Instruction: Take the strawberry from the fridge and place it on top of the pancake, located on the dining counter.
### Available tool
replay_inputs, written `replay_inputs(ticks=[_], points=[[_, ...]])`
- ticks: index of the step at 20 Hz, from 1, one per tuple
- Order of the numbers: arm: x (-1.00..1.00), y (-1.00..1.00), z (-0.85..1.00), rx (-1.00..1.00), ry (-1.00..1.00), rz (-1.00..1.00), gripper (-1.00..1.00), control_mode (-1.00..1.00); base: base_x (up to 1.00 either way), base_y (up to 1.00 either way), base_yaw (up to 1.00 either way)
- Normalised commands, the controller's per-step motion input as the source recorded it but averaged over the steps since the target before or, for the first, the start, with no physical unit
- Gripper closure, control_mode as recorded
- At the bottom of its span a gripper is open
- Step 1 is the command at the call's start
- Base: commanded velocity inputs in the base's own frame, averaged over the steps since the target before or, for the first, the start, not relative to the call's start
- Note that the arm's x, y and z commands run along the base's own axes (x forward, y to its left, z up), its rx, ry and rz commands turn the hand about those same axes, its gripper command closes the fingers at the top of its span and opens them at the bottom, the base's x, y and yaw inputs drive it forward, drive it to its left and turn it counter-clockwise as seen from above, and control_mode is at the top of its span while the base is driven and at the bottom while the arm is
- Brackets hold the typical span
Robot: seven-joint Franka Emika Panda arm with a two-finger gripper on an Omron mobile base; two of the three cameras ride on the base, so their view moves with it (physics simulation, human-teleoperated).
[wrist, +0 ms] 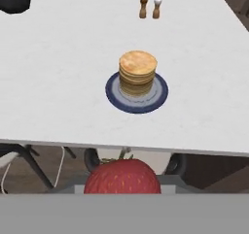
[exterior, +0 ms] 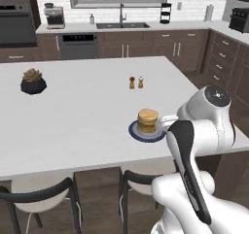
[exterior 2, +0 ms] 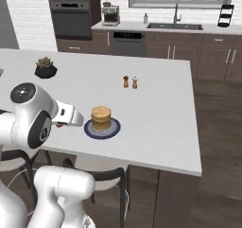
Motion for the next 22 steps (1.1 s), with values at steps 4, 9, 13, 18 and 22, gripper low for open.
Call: replay_inputs(ticks=[4,9,13,18,22], points=[[0.00,0.00,0.00,0.00,0.00,0.00,1.00,1.00,0.47,0.15,-0.33],[0.00,0.00,0.00,0.00,0.00,0.00,1.00,1.00,0.36,0.07,-0.36],[0.00,0.00,0.00,0.00,0.00,0.00,1.00,1.00,0.34,0.42,0.00],[0.00,0.00,0.00,0.00,0.00,0.00,1.00,1.00,0.48,0.02,0.02],[0.00,0.00,0.00,0.00,0.00,0.00,1.00,1.00,0.64,0.00,0.11]])
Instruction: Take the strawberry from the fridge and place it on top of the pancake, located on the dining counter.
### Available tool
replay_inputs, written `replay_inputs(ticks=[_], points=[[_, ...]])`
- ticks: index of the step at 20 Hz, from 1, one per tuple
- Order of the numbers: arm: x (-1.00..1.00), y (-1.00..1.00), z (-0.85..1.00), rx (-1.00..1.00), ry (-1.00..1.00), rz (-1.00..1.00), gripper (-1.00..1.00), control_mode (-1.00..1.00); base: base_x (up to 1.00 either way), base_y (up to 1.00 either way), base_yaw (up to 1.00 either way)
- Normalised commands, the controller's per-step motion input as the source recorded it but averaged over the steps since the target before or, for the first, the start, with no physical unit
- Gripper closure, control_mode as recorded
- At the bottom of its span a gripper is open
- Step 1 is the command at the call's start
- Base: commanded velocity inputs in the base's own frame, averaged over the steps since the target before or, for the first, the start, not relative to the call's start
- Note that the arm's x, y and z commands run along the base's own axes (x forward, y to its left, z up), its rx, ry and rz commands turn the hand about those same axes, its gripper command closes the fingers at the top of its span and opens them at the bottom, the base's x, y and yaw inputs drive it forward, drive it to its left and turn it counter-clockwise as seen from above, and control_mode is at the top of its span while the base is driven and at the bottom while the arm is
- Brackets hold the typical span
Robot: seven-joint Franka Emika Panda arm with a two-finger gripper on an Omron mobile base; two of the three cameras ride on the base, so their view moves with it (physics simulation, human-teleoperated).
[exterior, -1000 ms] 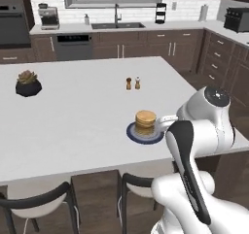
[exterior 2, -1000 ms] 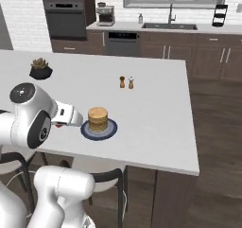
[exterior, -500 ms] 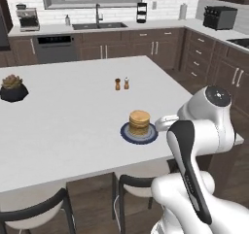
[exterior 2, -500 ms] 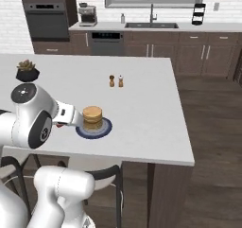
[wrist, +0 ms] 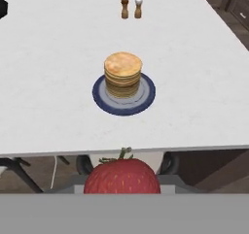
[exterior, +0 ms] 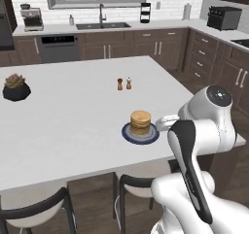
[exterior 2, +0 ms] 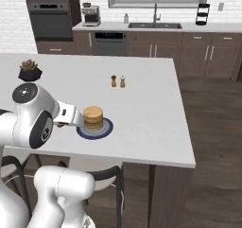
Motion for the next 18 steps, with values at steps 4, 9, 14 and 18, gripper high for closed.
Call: replay_inputs(ticks=[4,9,14,18], points=[[0.00,0.00,0.00,0.00,0.00,0.00,1.00,1.00,0.40,0.00,0.07],[0.54,0.03,0.26,-0.06,0.05,0.05,1.00,-1.00,0.11,0.00,0.01],[0.82,0.01,0.22,-0.05,0.12,0.01,1.00,-1.00,0.00,0.00,0.00],[1.00,-0.11,-0.03,0.04,0.14,0.00,1.00,-1.00,0.00,0.00,0.00]])
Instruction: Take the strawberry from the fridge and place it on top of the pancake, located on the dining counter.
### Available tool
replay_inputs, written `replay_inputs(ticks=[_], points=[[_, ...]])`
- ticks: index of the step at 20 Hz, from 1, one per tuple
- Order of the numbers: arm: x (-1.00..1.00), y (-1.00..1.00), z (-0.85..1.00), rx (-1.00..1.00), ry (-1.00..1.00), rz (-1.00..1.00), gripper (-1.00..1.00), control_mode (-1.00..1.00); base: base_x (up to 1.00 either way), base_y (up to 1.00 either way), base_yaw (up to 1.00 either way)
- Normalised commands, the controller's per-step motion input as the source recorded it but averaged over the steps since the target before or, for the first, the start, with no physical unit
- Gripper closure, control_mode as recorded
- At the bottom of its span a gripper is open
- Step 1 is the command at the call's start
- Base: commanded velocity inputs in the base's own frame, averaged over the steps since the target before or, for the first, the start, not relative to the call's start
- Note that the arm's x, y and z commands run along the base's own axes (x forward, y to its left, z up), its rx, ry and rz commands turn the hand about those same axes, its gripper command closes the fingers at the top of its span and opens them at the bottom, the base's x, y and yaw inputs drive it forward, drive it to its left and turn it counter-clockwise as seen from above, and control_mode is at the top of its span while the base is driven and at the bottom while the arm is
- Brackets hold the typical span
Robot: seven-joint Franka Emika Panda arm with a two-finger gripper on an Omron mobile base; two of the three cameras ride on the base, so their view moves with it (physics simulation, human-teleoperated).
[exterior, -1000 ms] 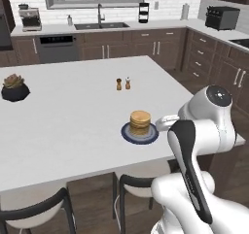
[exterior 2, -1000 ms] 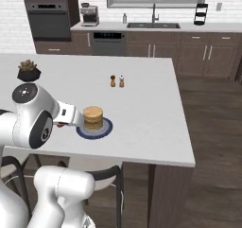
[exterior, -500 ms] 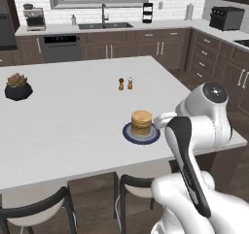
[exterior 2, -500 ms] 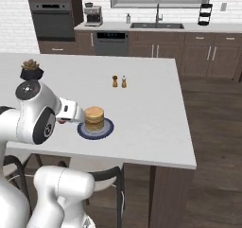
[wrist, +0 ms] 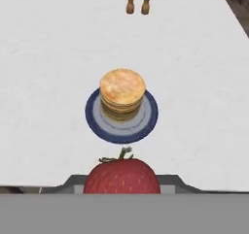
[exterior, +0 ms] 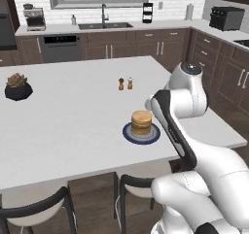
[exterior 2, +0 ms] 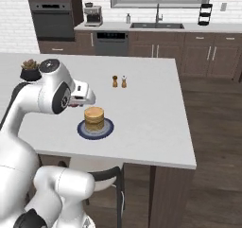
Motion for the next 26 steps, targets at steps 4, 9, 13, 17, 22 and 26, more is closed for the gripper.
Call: replay_inputs(ticks=[4,9,13,17,22,26], points=[[1.00,0.00,-0.40,0.09,0.08,0.00,1.00,-1.00,0.00,0.00,0.00],[1.00,0.15,-0.65,0.00,0.16,0.00,1.00,-1.00,0.00,0.00,0.00],[1.00,0.18,-0.51,0.00,0.21,0.00,1.00,-1.00,0.00,0.00,0.00],[0.89,0.04,-0.22,0.00,0.03,0.00,1.00,-1.00,0.00,0.00,0.00],[0.40,0.00,-0.41,-0.05,0.00,0.00,1.00,-1.00,0.00,0.00,0.00],[-0.03,0.00,-0.35,-0.01,0.03,0.00,1.00,-1.00,0.00,0.00,0.00]])
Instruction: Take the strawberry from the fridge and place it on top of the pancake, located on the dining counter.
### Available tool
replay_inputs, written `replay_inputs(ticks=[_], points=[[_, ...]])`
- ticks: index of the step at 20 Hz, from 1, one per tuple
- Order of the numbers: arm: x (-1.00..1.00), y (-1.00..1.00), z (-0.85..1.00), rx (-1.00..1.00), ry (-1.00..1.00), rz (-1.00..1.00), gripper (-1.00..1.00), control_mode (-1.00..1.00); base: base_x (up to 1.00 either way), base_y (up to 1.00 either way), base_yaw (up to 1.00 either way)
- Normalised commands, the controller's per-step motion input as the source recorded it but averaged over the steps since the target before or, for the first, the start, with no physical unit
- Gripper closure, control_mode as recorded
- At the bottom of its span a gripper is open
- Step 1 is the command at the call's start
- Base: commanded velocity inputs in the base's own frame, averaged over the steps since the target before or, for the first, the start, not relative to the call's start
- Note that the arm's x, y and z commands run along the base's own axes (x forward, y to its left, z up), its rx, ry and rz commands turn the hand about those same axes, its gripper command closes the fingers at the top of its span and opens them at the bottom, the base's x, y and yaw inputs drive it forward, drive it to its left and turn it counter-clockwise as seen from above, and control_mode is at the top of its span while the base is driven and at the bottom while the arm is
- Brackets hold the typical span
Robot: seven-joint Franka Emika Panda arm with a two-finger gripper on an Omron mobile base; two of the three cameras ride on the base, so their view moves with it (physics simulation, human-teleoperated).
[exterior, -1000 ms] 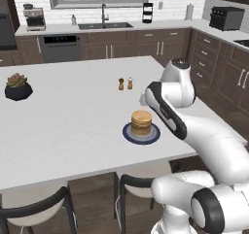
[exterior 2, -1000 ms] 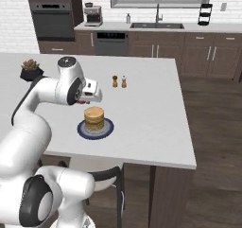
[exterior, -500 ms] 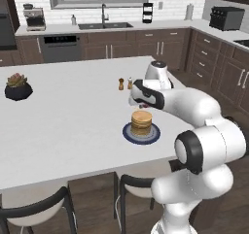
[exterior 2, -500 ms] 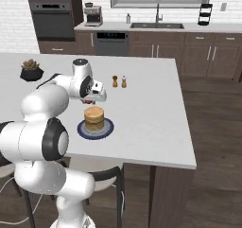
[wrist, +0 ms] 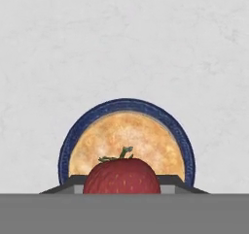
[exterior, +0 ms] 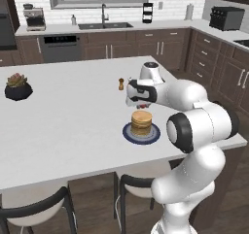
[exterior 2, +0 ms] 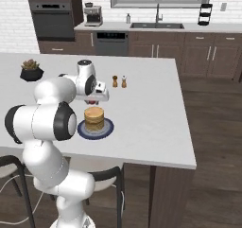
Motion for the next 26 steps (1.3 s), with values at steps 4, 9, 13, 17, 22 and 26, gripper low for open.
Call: replay_inputs(ticks=[4,9,13,17,22,26], points=[[-0.21,0.00,-0.12,0.00,0.00,0.00,1.00,-1.00,0.00,0.00,0.00],[0.01,-0.04,-0.07,0.00,0.00,0.00,1.00,-1.00,0.00,0.00,0.00],[0.10,-0.01,-0.15,0.00,0.00,0.02,1.00,-1.00,0.00,0.00,0.00],[0.00,-0.03,-0.38,-0.01,0.07,0.00,1.00,-1.00,0.00,0.00,0.00],[0.01,0.00,-0.24,0.00,0.02,0.01,1.00,-1.00,0.00,0.00,0.00],[0.05,0.00,-0.04,0.00,0.00,0.00,1.00,-1.00,0.00,0.00,0.00]])
